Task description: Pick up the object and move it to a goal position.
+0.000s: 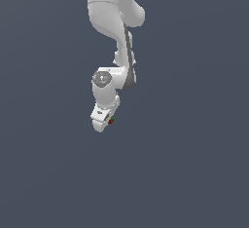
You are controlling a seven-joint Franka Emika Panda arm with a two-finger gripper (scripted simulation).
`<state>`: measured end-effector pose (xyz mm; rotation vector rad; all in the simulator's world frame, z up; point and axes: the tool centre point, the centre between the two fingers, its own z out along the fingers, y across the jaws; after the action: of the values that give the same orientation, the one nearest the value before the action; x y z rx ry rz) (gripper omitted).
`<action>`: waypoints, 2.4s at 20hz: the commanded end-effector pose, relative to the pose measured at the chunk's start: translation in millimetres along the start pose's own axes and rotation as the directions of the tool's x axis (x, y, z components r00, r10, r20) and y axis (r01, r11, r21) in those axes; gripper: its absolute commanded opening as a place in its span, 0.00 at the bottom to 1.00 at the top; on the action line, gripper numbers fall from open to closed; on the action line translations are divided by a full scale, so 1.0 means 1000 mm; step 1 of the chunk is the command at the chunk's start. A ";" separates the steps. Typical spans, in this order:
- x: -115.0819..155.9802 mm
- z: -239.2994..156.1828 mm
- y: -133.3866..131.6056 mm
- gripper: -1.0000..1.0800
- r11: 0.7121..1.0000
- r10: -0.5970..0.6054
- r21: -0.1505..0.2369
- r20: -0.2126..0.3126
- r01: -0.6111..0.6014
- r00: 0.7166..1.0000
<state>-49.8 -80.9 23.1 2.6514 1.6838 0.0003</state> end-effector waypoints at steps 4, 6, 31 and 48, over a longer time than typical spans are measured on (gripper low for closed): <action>-0.001 -0.005 -0.002 0.00 1.000 0.000 0.000 0.000 0.000 1.000; -0.001 -0.011 -0.003 0.00 1.000 -0.001 0.000 0.000 0.001 1.000; -0.024 -0.198 -0.054 0.00 1.000 -0.003 0.001 0.000 0.003 1.000; -0.037 -0.306 -0.078 0.00 1.000 -0.001 0.001 -0.001 0.001 1.000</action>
<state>-134.8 -80.8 324.0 2.6509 1.6863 0.0025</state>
